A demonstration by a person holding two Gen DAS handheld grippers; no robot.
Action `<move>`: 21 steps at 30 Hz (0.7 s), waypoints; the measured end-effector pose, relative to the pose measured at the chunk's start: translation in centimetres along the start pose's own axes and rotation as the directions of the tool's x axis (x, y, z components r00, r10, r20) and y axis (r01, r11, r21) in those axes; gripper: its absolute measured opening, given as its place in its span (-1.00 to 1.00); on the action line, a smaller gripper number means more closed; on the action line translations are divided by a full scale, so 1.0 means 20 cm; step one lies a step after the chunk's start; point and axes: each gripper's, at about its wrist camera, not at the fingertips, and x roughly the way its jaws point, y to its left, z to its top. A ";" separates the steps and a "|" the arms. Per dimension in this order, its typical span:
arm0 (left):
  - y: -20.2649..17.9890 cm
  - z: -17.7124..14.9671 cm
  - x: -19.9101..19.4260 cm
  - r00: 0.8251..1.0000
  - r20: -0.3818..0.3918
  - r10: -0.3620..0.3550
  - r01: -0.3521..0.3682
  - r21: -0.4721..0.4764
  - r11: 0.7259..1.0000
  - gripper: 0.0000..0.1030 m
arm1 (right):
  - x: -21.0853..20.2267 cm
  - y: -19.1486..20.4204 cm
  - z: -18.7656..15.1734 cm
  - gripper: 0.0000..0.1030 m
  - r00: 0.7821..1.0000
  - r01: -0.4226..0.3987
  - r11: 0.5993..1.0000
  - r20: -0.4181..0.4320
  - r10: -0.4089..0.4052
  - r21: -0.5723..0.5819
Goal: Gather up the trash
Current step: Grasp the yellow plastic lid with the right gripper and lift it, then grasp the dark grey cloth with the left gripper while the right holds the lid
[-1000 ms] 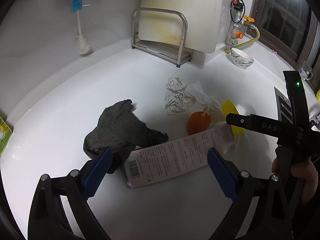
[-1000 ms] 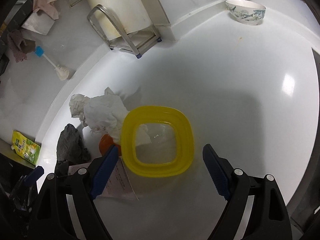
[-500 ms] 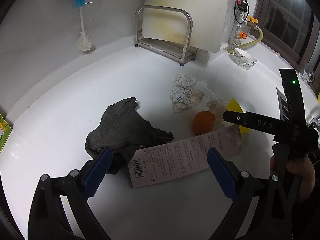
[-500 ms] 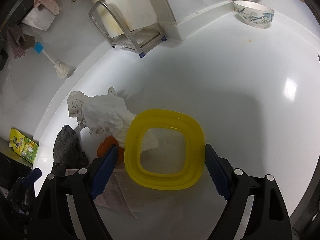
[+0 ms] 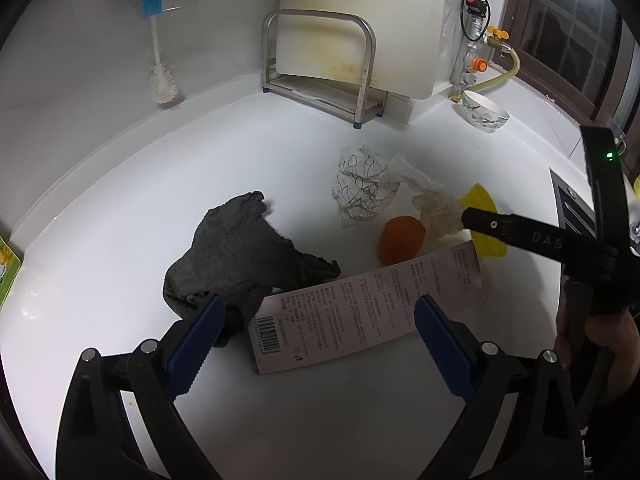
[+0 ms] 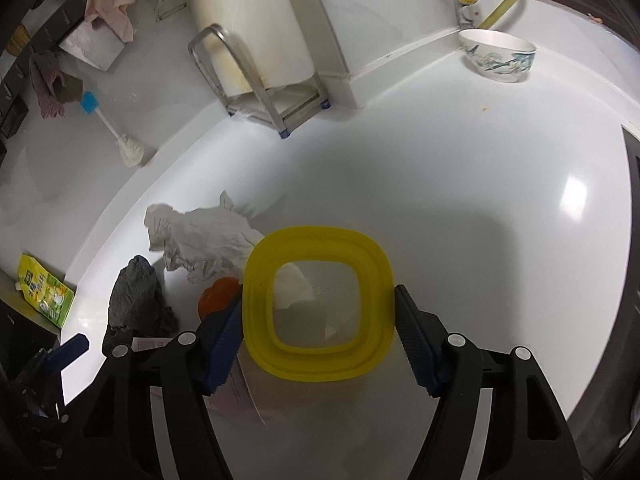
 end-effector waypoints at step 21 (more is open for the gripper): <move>0.04 0.00 0.01 1.000 0.021 0.024 -0.023 -0.014 1.000 0.82 | -0.24 -0.07 -0.22 0.32 0.999 0.016 0.996 0.027 -0.018 0.083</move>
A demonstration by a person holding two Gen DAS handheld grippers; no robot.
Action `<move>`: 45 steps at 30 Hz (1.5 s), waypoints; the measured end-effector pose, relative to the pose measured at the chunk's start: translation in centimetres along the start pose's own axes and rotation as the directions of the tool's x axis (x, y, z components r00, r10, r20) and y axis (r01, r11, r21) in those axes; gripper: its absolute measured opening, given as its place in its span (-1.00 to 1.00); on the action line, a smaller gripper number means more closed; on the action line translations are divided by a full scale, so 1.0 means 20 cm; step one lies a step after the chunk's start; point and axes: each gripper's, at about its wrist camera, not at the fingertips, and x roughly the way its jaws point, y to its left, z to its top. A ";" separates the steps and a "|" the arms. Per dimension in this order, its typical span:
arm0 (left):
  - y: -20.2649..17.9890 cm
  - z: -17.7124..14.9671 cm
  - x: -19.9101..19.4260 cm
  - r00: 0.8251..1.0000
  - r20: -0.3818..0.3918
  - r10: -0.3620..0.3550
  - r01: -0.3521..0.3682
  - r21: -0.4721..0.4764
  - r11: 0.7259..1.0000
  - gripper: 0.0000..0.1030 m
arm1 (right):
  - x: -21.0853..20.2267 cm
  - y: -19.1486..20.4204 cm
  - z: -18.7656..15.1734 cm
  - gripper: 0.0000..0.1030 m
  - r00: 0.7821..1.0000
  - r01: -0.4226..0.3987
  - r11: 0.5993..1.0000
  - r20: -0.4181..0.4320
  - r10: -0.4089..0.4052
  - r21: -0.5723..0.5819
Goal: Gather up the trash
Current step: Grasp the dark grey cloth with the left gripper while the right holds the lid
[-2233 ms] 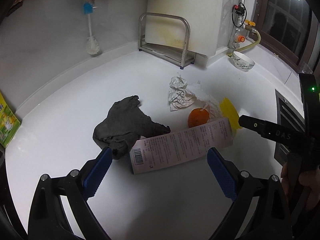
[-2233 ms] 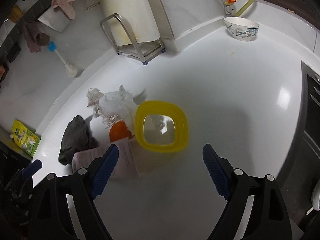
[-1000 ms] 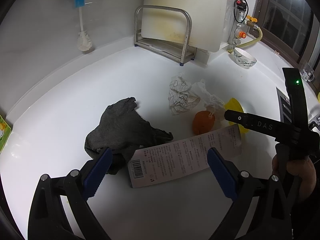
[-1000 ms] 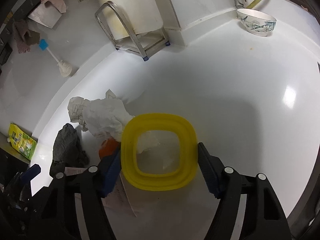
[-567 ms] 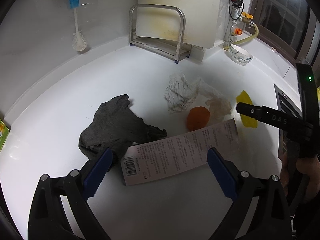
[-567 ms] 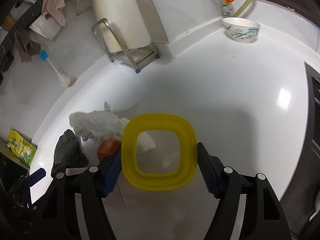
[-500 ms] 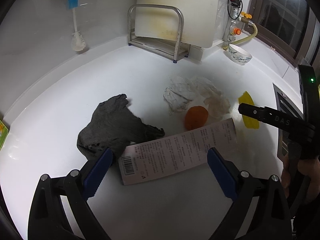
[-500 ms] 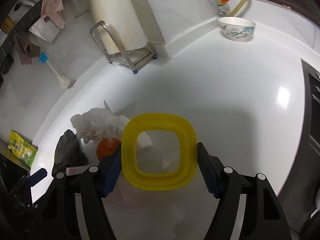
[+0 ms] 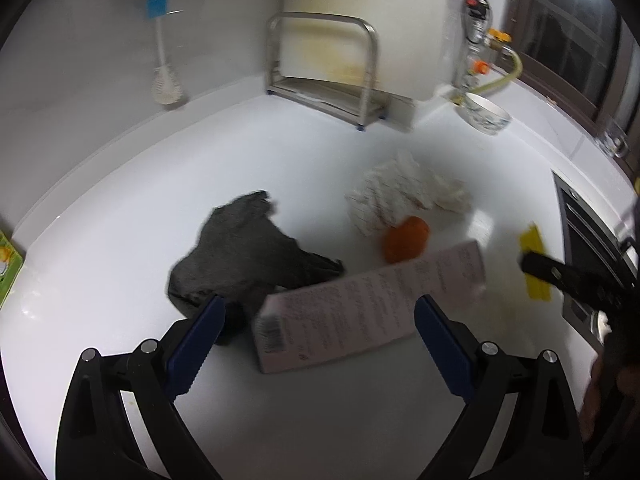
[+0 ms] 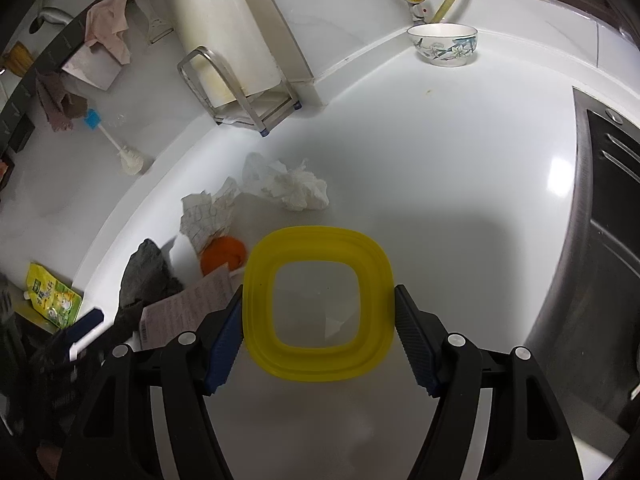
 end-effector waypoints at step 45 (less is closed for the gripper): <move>0.36 0.19 0.18 0.995 -0.011 0.096 -0.096 -0.065 0.993 -0.48 | -0.24 0.16 -0.26 0.32 1.000 0.010 1.000 0.000 -0.010 0.002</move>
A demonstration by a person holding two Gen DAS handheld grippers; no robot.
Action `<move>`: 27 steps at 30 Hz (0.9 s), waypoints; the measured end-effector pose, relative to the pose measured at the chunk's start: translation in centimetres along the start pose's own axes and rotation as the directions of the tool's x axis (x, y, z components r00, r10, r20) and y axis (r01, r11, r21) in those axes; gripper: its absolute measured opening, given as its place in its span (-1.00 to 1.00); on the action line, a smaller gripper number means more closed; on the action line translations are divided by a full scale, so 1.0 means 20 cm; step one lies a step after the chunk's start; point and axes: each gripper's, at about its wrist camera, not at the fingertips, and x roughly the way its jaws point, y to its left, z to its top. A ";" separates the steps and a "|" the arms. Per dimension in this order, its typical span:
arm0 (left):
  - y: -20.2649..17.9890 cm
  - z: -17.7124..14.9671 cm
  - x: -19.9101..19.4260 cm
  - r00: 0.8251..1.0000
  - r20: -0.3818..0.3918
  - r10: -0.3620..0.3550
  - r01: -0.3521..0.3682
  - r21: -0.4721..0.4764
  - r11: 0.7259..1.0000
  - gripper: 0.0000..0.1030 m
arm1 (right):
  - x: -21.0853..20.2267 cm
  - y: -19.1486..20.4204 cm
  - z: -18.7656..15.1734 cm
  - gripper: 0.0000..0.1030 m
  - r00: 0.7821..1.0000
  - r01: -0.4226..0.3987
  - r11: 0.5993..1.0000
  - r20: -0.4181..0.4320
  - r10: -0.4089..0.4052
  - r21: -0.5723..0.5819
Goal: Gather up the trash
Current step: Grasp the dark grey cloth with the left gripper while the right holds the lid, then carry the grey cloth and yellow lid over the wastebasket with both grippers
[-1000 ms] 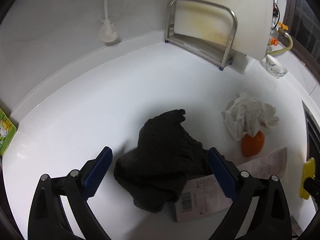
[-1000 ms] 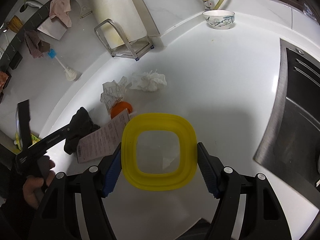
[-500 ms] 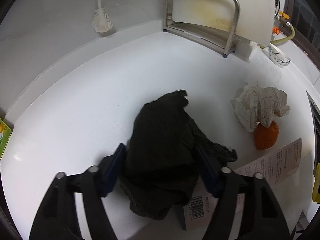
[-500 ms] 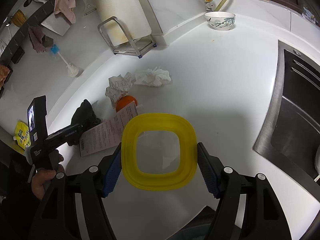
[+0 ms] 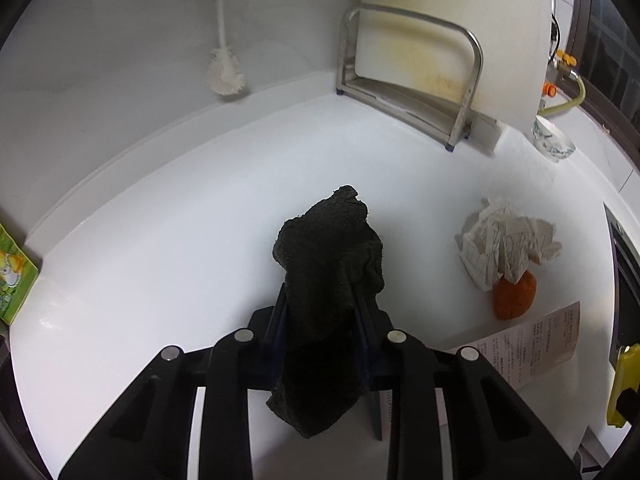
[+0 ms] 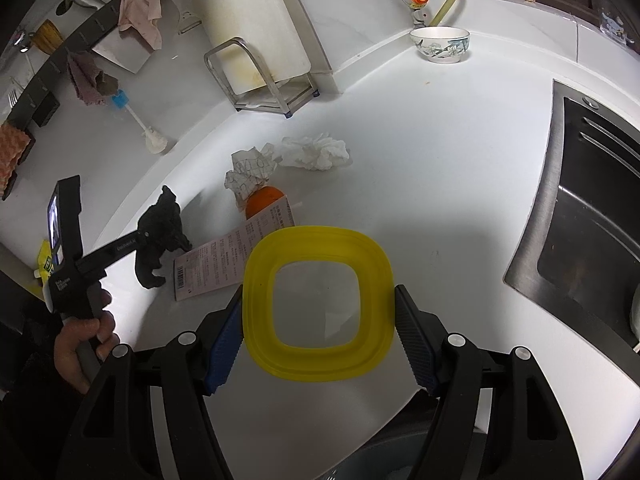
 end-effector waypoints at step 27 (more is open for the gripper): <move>-0.20 -0.32 -0.68 0.997 0.072 -0.013 0.012 0.021 1.000 -0.50 | -0.35 -0.01 -0.22 0.32 0.997 -0.076 0.994 0.004 0.077 -0.081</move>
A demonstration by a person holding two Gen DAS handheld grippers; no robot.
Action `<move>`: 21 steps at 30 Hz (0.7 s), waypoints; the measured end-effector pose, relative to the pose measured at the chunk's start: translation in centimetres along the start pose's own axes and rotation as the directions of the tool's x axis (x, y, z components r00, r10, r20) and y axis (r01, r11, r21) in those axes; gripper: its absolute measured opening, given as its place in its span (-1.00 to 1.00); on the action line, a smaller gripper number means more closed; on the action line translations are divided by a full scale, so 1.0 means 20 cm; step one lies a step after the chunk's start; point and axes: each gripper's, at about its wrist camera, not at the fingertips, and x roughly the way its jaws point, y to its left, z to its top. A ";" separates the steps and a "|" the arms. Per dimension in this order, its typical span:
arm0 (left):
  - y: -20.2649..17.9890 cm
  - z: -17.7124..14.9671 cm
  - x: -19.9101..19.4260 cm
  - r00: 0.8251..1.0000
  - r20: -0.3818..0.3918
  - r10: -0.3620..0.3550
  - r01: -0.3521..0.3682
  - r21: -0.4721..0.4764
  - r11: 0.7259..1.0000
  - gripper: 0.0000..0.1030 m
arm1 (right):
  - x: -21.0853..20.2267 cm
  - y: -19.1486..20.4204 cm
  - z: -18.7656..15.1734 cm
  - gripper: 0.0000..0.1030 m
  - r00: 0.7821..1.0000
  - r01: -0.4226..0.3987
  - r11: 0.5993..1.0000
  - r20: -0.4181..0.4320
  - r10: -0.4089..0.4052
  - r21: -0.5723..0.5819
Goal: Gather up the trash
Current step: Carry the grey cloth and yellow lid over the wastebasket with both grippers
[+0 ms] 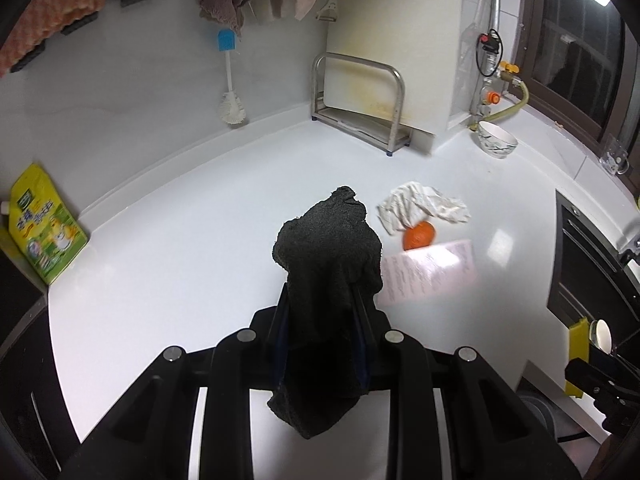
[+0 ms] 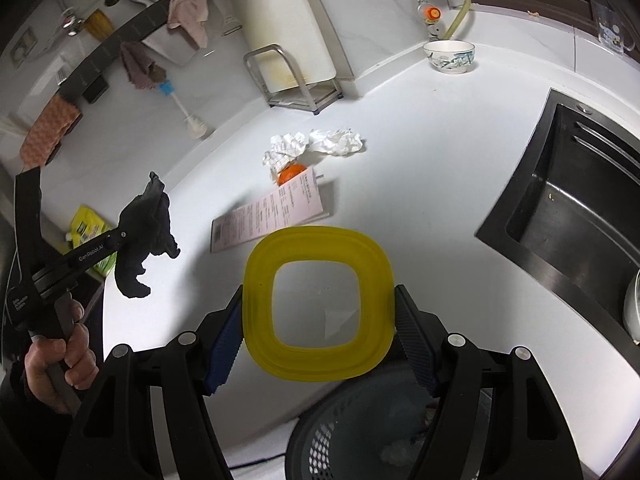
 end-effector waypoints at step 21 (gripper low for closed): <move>-0.62 -0.55 -0.41 0.985 -0.067 -0.160 0.167 0.110 0.980 -0.50 | -0.38 -0.33 -0.44 0.32 0.998 0.007 1.000 -0.066 -0.009 -0.027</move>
